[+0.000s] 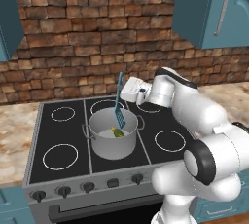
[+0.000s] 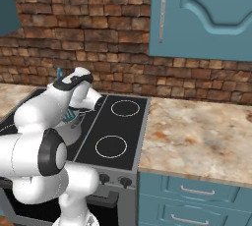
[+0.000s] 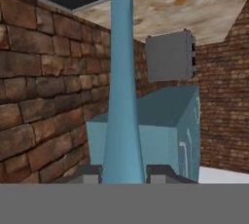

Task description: Put the cucumber and mushroom in the pot. Retrieve the spatula and lightly stir the vegetables in the pot.

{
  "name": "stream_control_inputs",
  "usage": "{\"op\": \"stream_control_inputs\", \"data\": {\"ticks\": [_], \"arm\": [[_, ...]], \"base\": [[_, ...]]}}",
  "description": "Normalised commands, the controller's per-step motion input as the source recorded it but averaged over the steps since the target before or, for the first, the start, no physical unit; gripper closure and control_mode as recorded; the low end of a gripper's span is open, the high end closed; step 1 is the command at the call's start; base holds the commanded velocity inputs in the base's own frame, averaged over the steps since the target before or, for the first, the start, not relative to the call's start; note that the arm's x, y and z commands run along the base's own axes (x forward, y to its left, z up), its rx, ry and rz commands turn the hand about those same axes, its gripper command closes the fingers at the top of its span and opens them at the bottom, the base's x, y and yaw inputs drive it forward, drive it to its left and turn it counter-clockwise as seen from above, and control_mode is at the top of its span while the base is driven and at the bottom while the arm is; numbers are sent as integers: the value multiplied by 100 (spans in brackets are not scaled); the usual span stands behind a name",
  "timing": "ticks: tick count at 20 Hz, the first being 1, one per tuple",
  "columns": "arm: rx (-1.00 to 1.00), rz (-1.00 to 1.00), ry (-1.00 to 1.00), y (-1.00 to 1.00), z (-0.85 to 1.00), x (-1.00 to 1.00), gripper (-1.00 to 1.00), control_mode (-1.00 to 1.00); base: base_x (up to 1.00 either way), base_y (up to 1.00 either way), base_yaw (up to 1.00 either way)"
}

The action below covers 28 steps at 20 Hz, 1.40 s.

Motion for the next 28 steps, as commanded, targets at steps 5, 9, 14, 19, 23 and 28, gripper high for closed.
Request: {"op": "stream_control_inputs", "data": {"ticks": [5, 9, 14, 19, 23, 28], "arm": [[0, 1, 0, 18, -34, 25, 100, -100], [-4, 2, 0, 10, -44, 22, 100, -100], [-10, 2, 0, 0, -39, 29, 100, -100], [-6, 0, -9, 39, -41, 29, 100, -100], [0, 0, -19, 47, -36, 37, 100, -100], [0, 0, -11, 39, -51, -8, 100, -100]], "base": [[0, 0, 0], [0, 0, 0], [0, 0, 0], [0, 0, 0], [0, 0, 0], [0, 0, 0]]}}
